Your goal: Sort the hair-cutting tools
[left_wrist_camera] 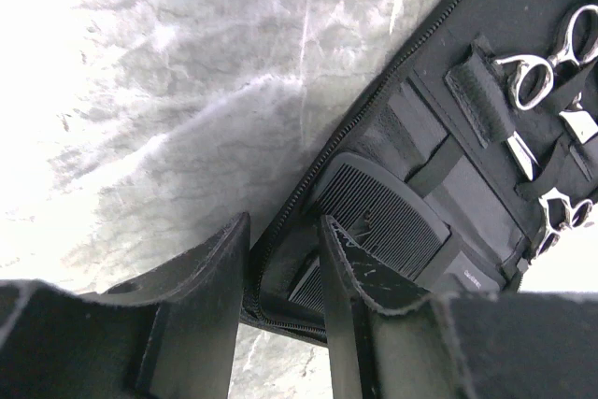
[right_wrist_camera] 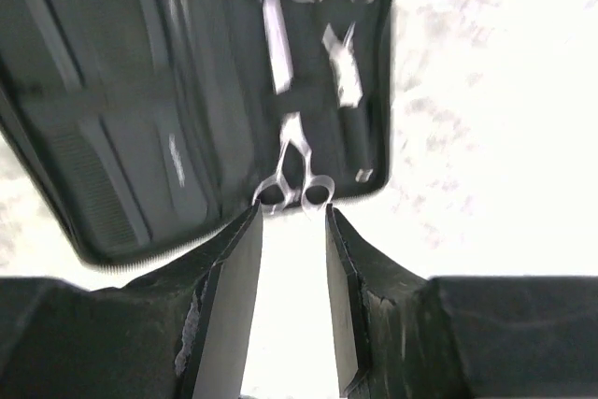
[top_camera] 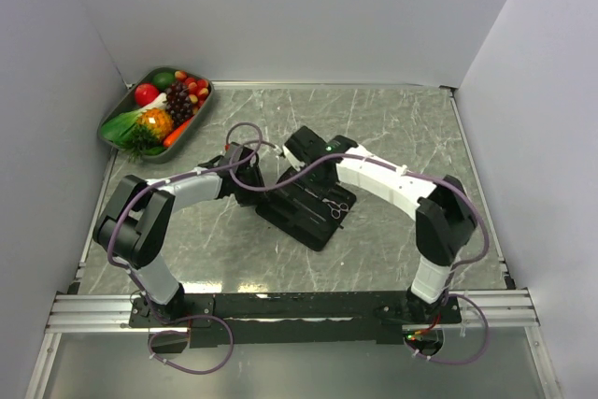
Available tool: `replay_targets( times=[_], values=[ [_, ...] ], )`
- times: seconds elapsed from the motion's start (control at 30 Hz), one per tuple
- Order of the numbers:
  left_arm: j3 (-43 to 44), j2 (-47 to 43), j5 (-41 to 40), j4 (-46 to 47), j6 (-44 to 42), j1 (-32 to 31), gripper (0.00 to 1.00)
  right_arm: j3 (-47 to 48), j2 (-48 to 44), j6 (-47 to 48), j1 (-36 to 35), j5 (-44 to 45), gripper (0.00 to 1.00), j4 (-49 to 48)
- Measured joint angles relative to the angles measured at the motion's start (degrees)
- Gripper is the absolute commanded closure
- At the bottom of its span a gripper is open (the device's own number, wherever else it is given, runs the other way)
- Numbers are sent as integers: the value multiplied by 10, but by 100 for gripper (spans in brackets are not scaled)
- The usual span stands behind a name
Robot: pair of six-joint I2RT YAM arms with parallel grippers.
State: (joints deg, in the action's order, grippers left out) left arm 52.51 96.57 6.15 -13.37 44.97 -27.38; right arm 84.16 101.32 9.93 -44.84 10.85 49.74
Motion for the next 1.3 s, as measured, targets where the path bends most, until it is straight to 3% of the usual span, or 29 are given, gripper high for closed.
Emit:
replay_targets(
  times=[0.23,0.4,1.3],
  values=[
    [0,0,1,-1,3,-2,59,-144,-66,-2,10,-13,59,-2],
    [-2,-1,1,0,3,-2,59,-197,-80,-9,23,-20,56,-15],
    [-34,-25,3,19,2,-1,59,-161,29,-5,71,-47,61,-93]
  ],
)
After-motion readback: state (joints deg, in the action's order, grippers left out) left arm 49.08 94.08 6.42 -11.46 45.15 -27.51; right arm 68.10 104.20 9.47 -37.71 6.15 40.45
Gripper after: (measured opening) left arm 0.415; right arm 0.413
